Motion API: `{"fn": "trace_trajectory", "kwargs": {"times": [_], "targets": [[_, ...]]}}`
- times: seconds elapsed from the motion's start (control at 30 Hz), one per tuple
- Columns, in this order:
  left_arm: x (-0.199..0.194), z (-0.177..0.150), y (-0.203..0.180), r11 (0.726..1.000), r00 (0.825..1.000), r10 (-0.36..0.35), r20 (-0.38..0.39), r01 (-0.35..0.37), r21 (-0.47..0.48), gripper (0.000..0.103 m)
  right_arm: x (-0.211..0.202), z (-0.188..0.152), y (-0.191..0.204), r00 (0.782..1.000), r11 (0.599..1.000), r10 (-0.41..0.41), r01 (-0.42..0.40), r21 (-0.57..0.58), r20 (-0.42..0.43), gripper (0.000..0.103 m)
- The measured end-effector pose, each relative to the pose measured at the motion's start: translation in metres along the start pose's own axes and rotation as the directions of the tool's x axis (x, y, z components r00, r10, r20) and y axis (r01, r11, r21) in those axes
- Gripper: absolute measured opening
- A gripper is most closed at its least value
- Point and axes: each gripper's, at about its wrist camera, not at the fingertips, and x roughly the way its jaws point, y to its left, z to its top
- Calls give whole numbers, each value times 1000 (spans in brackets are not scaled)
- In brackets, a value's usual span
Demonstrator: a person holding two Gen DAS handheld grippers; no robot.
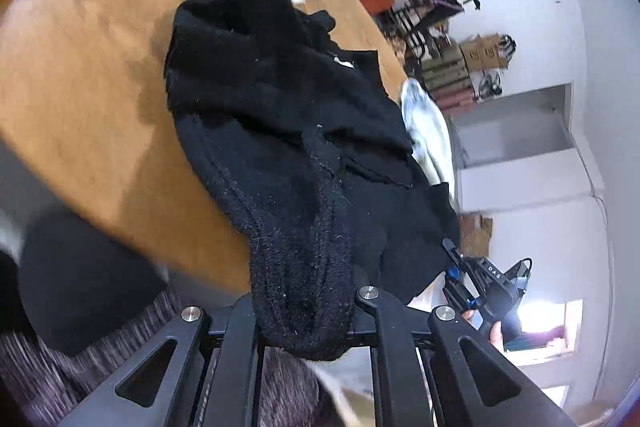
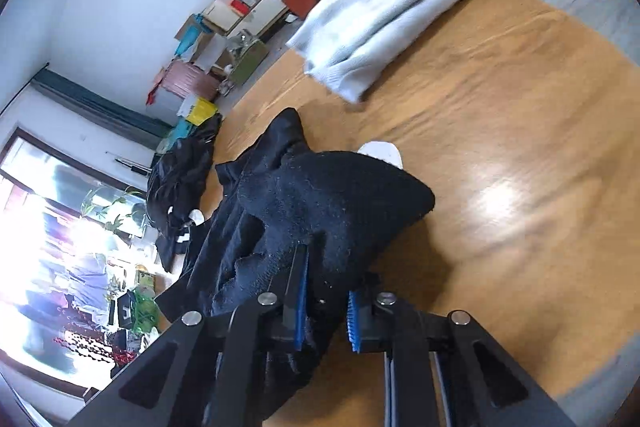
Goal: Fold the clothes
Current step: 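Lift the black sweatshirt with the left tool while the right tool grasps its other end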
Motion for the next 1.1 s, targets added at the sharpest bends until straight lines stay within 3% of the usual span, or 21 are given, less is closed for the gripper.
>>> {"fn": "trace_trajectory", "kwargs": {"times": [0.17,0.3,0.47,0.7,0.8,0.93,1.1], "targets": [[11,-62,2,999,994,-41,-97,40,-16,9,-54,-27,-40,996,996,-82,82,23,-26,18],[18,-82,-6,999,989,-38,-142,39,2,9,-80,-41,-69,991,990,-120,124,73,-55,18],[6,-61,-21,998,992,-50,-117,53,24,9,-92,-28,-62,998,995,-68,69,76,-18,18],[-4,-24,-17,989,992,-117,-50,111,-102,9,-65,8,-19,999,999,-17,19,37,-43,18],[0,-35,-17,988,990,-112,-82,102,-117,9,-57,12,-9,998,1000,-13,14,12,-60,18],[10,-54,-15,989,986,-97,-136,80,-128,9,-62,7,-26,998,999,-25,28,43,-62,18],[25,-78,-18,998,980,-2,-197,-11,-65,9,-86,-16,-66,991,988,-127,130,81,-39,18]]}}
